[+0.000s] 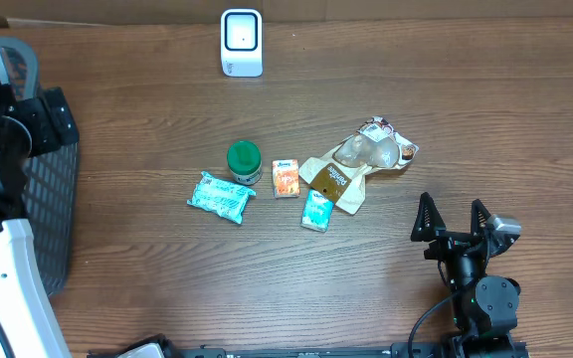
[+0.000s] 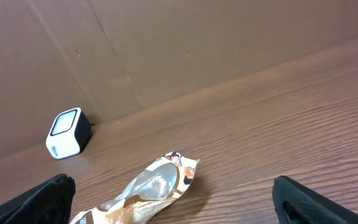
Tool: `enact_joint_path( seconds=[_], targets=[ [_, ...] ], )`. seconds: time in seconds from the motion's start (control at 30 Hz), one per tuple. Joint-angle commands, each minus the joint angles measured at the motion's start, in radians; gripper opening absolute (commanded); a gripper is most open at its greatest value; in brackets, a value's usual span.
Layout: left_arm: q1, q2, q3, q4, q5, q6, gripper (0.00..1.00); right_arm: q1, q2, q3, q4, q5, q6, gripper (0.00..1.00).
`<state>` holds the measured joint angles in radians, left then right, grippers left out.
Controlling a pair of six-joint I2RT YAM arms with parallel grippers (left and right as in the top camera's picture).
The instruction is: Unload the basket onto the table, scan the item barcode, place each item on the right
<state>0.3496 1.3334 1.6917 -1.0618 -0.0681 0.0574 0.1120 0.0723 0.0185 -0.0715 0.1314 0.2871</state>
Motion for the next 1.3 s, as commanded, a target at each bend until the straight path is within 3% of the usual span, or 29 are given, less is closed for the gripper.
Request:
enact_joint_path(
  seconds=[0.0, 0.37, 0.57, 1.27],
  targets=[
    [0.005, 0.02, 0.022, 0.005, -0.01, 0.069, 1.0, -0.001, -0.002, -0.01, 0.005, 0.006, -0.007, 1.0],
    [0.005, 0.046, 0.022, 0.129, 0.103, 0.253, 1.0, -0.001, -0.002, -0.01, 0.005, 0.006, -0.007, 1.0],
    [0.004, 0.052, 0.022, 0.177, 0.102, 0.254, 1.0, -0.001, -0.002, -0.01, 0.005, 0.006, -0.007, 1.0],
    [0.004, 0.052, 0.021, 0.116, 0.102, 0.254, 1.0, -0.001, -0.002, -0.01, 0.005, 0.006, -0.007, 1.0]
  ],
)
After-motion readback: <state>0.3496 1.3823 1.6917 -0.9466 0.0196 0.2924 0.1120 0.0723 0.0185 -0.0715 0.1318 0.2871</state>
